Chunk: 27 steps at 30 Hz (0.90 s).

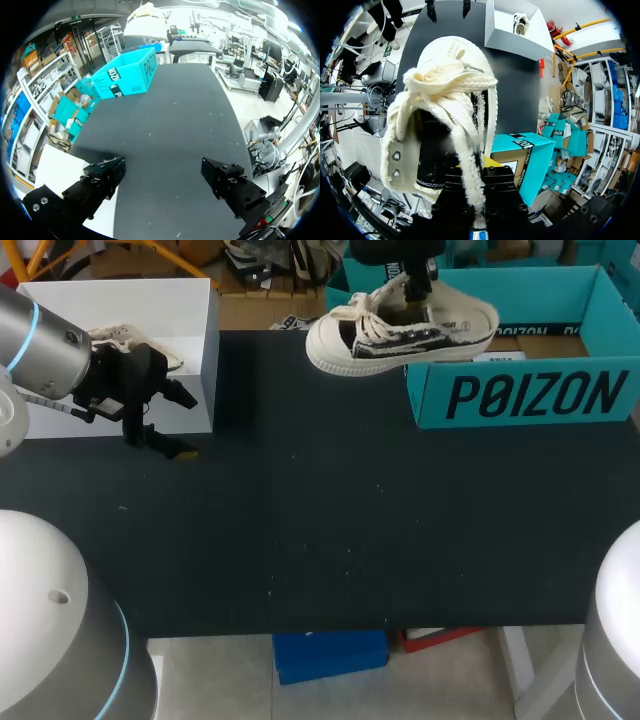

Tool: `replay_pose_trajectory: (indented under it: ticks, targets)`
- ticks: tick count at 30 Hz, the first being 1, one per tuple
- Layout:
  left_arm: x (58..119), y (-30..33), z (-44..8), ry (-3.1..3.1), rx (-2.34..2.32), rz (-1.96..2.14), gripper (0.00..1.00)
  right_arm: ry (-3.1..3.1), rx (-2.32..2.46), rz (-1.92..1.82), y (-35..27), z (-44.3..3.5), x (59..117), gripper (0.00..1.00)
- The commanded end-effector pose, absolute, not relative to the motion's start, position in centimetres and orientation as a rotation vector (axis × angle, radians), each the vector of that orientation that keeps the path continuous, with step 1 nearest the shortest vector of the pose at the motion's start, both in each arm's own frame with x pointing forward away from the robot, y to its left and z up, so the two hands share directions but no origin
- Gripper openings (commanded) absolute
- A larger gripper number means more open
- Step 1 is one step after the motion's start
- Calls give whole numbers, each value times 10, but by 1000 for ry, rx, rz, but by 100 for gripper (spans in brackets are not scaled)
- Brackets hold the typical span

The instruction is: Take the shoe out of the shoebox, open the shoe tongue, remove and reinsert the insole, then place the shoe into the shoebox

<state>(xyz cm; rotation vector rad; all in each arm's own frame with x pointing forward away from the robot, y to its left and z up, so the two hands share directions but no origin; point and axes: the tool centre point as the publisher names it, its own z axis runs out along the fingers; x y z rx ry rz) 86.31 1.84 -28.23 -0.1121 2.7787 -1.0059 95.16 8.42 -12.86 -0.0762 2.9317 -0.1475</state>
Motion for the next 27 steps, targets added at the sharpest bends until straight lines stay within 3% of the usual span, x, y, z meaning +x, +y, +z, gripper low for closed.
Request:
replay_pose_trajectory:
  ticks: [1, 12, 27]
  targets:
    - [862, 19, -283, 2774, -111, -1004, 100, 2950, -111, -200, 79, -135, 958, 0]
    - [862, 19, -283, 2774, -111, -1004, 100, 2959, -183, -396, -11, -133, 1018, 0]
    - [862, 19, -283, 2774, -111, -1004, 100, 2982, -54, -367, -131, -155, 1079, 0]
